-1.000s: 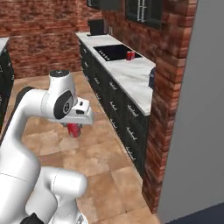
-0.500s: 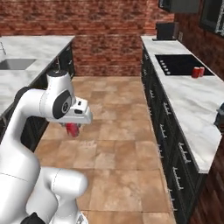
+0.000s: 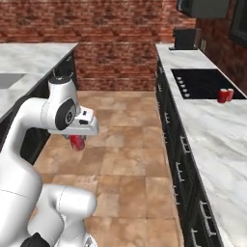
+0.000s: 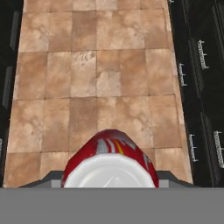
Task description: Four empty soda cans are scattered around the kitchen. Gather all the cans and cluster them next to the stove for recycling.
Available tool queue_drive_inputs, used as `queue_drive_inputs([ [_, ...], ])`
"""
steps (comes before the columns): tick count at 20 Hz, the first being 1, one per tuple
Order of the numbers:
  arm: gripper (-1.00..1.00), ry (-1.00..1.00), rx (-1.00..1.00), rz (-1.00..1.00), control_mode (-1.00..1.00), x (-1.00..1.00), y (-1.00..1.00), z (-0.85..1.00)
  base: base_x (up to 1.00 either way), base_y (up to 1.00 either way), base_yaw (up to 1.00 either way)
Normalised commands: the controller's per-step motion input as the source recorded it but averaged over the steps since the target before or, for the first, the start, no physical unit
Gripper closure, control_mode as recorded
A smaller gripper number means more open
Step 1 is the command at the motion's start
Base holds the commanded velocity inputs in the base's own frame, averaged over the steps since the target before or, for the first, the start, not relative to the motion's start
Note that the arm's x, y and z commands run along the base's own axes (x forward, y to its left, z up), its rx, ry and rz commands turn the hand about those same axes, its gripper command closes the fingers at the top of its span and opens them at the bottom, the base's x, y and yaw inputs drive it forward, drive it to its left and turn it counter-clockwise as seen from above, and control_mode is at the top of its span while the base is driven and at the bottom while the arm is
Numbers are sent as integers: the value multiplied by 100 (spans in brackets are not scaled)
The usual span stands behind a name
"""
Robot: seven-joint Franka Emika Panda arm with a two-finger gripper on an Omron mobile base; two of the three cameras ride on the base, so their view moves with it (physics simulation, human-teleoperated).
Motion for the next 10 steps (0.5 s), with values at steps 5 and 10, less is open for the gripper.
queue_drive_inputs([
  [5, 100, 0, 0, 0, 100, 0, 0, 0, 100, 9, 1],
  [10, 100, 0, 0, 0, 100, 0, 0, 0, 100, 12, 3],
])
